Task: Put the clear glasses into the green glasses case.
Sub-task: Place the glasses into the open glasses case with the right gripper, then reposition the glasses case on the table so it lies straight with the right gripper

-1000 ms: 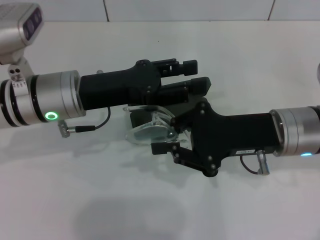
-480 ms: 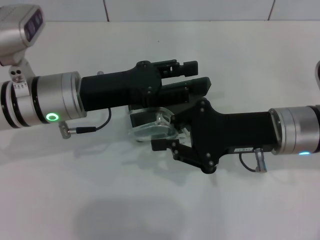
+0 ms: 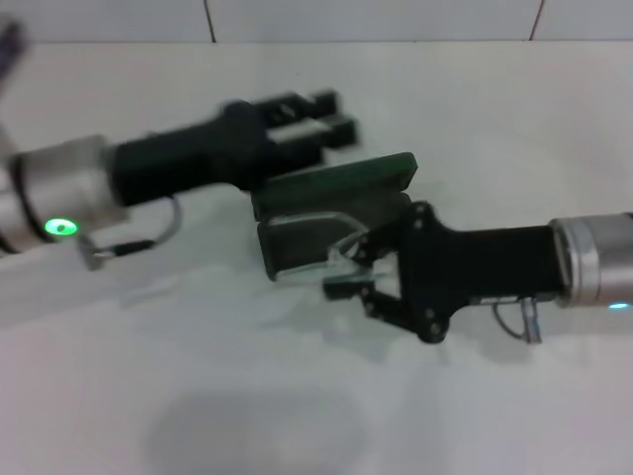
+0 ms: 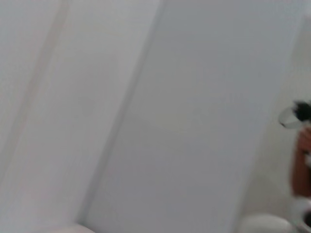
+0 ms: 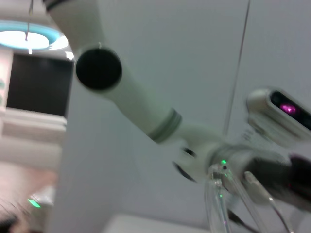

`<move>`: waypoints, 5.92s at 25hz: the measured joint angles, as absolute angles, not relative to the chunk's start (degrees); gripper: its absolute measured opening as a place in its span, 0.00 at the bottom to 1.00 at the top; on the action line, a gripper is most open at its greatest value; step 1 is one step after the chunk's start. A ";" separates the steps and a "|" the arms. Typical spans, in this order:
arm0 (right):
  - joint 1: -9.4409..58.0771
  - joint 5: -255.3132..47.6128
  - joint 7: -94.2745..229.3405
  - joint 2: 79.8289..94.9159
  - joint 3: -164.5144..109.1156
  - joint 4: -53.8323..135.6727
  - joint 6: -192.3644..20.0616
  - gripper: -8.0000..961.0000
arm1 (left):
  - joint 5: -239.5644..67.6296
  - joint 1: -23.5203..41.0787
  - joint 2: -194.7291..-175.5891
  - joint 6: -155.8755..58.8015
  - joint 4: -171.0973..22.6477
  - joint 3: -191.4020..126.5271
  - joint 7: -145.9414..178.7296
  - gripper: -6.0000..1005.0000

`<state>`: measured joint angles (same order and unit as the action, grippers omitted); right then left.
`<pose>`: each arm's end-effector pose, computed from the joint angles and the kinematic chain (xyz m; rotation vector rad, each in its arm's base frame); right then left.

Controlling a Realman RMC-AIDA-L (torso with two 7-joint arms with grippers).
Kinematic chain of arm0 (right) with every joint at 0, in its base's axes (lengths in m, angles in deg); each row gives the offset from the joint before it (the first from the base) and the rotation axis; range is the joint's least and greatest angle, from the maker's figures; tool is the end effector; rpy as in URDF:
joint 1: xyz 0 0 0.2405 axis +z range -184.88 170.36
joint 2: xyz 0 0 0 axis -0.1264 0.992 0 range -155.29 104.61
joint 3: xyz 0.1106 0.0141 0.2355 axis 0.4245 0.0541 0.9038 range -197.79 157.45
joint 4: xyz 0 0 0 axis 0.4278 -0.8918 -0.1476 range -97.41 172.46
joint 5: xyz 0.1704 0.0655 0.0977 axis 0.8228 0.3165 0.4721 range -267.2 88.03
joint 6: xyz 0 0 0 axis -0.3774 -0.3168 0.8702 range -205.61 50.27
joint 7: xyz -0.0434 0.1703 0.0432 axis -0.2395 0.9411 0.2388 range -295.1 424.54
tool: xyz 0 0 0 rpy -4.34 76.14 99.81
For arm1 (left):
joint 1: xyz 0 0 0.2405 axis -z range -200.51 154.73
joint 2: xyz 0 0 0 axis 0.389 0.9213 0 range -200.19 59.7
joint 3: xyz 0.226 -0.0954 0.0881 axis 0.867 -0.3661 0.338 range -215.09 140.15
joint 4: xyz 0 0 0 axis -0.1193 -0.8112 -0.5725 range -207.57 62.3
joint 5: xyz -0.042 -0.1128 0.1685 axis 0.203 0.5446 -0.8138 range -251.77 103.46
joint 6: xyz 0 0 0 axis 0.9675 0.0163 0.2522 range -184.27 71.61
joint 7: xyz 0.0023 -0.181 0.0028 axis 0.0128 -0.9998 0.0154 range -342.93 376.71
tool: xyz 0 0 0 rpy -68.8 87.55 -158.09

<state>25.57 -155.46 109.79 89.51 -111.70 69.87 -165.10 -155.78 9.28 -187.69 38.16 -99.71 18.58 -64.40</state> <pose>0.1535 0.3050 -0.0827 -2.8511 -0.3702 1.0542 -0.1801 0.3401 -0.0295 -2.6537 -0.6969 -1.3275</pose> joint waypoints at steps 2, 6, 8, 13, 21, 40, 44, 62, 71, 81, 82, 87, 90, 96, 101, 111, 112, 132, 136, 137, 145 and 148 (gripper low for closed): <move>22.33 -158.55 109.85 89.59 -109.54 74.93 -161.20 0.14 | -155.75 7.99 -187.09 38.19 -99.74 15.43 -64.16 0.59; 13.82 -167.03 111.96 90.58 -111.80 91.56 -143.82 0.14 | -155.72 5.40 -185.93 38.07 -99.77 11.38 -62.50 0.59; 11.08 -170.00 113.43 90.62 -116.43 97.86 -134.95 0.14 | -155.71 4.66 -185.75 37.96 -99.78 10.41 -62.20 0.59; 9.60 -176.56 115.46 90.57 -133.43 105.06 -108.20 0.15 | -156.14 3.56 -185.77 37.86 -99.79 9.66 -61.48 0.59; 10.59 -176.53 115.56 90.72 -141.86 104.78 -95.85 0.16 | -156.37 2.98 -185.91 37.80 -99.79 9.84 -61.33 0.59; 12.02 -176.20 119.73 90.84 -146.53 102.31 -86.69 0.24 | -157.96 2.77 -186.35 37.85 -99.48 9.81 -61.33 0.59; 11.67 -176.20 119.74 90.85 -146.67 102.95 -87.29 0.28 | -158.33 2.77 -186.35 37.87 -99.44 9.81 -61.33 0.59; 8.58 -176.67 120.80 90.15 -139.80 107.59 -104.51 0.39 | -158.54 2.54 -186.29 37.84 -99.81 9.82 -61.36 0.59; 11.61 -168.73 130.48 90.45 -116.40 100.67 -133.00 0.39 | -158.56 3.05 -186.39 37.63 -99.81 9.65 -61.34 0.59; 21.20 -155.02 130.19 88.94 -76.15 64.39 -165.67 0.39 | -158.73 3.46 -186.87 32.63 -99.77 9.79 -61.11 0.59; 21.20 -155.02 130.19 88.94 -76.15 64.39 -165.67 0.39 | -158.73 3.46 -186.87 32.63 -99.77 9.79 -61.11 0.59; 17.25 -151.44 129.84 89.58 -73.24 63.19 -165.51 0.39 | -163.65 7.89 -188.15 19.02 -99.43 9.82 -62.32 0.59; 15.80 -150.25 129.46 90.04 -70.03 63.10 -165.37 0.39 | -167.58 10.38 -188.93 13.62 -99.51 9.81 -65.10 0.59; 15.30 -150.39 129.46 90.07 -69.20 62.76 -165.20 0.39 | -174.16 16.55 -189.95 6.33 -98.91 10.79 -71.08 0.59; 15.71 -150.77 129.45 90.05 -69.86 62.72 -164.49 0.39 | -174.54 18.90 -189.99 0.17 -98.62 20.58 -75.71 0.59; 16.30 -150.91 128.06 90.15 -71.55 61.98 -163.09 0.39 | -174.17 18.48 -189.96 0.93 -99.01 25.47 -77.00 0.59; 16.36 -150.91 128.05 90.15 -71.54 61.96 -162.74 0.39 | -174.17 18.48 -189.96 0.93 -99.01 25.47 -77.00 0.59; 18.35 -150.75 126.48 90.14 -71.39 61.96 -158.69 0.39 | -174.06 16.24 -190.11 5.11 -99.77 32.15 -74.09 0.59; 18.73 -150.76 125.86 90.17 -71.45 61.96 -158.01 0.39 | -173.78 16.18 -190.13 5.10 -99.77 32.14 -72.99 0.59; 18.82 -150.76 125.81 90.19 -71.47 61.96 -157.77 0.39 | -173.76 16.16 -190.13 5.09 -99.77 32.13 -72.85 0.59; 19.18 -150.80 125.41 90.23 -71.50 61.96 -157.07 0.39 | -168.09 15.37 -189.72 7.24 -100.45 31.71 -72.69 0.59; 19.30 -150.84 125.13 90.23 -71.50 61.96 -157.07 0.39 | -168.26 13.82 -189.76 10.08 -103.10 32.07 -74.42 0.59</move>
<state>19.30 -150.84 125.13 90.23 -71.50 61.96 -157.07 -168.26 13.82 -189.76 10.08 -103.10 32.07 -74.42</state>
